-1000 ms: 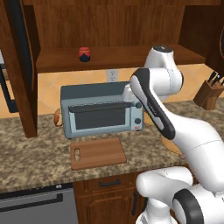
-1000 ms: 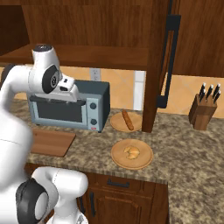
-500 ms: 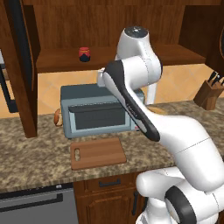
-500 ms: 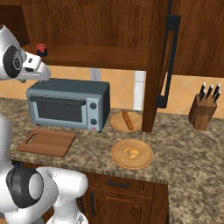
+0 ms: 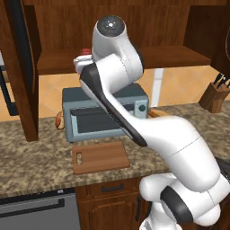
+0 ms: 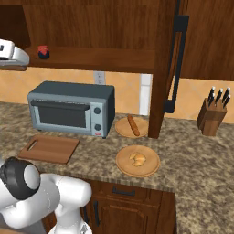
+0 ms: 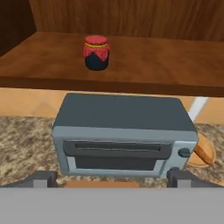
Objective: From the different types of pastries on the counter, select a croissant and place it on the cutting board. Then retrieve a jar of jam from the cabinet and place it alongside the croissant on the cutting board.
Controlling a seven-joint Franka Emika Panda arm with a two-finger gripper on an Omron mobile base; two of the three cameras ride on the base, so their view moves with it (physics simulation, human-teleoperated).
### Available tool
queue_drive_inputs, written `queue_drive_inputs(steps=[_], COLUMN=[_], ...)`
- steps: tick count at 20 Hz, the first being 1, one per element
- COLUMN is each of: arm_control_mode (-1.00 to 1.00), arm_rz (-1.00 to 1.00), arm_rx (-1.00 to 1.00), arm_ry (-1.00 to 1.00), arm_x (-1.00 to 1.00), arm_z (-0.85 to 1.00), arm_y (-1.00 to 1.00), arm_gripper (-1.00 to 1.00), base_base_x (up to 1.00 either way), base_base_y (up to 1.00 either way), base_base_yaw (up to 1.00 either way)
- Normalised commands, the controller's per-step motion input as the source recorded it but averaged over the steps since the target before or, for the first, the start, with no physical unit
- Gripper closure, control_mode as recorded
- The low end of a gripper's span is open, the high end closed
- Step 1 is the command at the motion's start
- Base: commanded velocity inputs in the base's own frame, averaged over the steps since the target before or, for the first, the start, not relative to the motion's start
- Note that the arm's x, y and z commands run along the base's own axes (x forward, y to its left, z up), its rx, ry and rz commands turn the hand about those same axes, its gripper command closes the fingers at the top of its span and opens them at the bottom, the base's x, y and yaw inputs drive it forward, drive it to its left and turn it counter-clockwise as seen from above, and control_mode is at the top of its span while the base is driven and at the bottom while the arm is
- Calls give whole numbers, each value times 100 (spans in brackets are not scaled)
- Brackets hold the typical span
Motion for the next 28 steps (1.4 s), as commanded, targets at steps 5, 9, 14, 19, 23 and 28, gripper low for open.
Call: queue_drive_inputs(steps=[5,9,14,19,23,28], arm_control_mode=[-100,-100,-100,-100,-100,-100], arm_rz=[0,2,3,2,0,0], arm_rx=[0,0,0,0,0,3], arm_ry=[-2,0,0,0,-4,-8], arm_x=[62,59,39,64,39,11], arm_z=[35,29,6,-6,-4,-6], arm_y=[10,15,7,0,0,1], arm_gripper=[-100,-100,-100,-100,-100,-100], base_base_x=[0,0,0,0,0,0], base_base_y=[0,0,0,0,0,0], base_base_yaw=[0,0,0,0,0,0])
